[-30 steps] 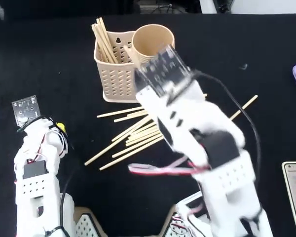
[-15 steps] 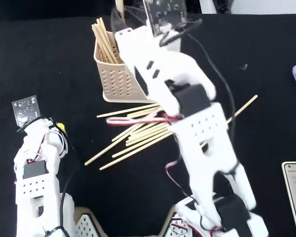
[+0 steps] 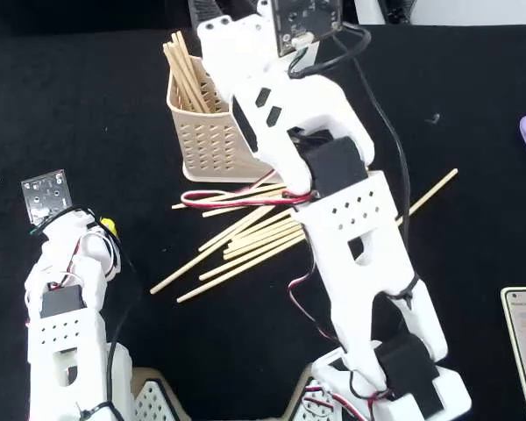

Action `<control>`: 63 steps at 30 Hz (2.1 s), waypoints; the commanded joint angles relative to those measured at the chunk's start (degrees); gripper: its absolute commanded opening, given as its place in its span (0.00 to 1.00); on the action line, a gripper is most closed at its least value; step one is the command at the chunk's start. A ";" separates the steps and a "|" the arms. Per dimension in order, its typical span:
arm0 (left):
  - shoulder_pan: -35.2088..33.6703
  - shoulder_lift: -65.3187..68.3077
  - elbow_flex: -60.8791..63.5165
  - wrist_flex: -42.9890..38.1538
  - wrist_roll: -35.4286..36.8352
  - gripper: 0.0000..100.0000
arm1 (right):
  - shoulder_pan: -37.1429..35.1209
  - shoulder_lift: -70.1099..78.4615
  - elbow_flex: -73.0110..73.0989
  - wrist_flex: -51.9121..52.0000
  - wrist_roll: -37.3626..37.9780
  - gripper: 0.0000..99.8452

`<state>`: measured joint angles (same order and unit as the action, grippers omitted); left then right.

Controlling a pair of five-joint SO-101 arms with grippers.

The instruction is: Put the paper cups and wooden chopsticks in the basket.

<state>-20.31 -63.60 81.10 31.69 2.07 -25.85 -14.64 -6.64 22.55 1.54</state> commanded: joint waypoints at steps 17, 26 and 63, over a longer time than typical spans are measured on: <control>-0.04 -0.88 -0.31 -0.97 -0.35 0.14 | -0.53 10.15 -0.66 -0.35 -0.09 0.03; -0.04 -0.88 -0.31 -0.97 -0.35 0.14 | -0.44 4.44 -8.48 19.52 -0.26 0.19; -0.04 -0.88 -0.31 -0.97 -0.44 0.14 | 19.16 1.98 59.03 0.62 28.04 0.22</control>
<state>-20.31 -63.60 81.10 31.69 2.07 -5.63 -16.31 57.27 24.75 32.66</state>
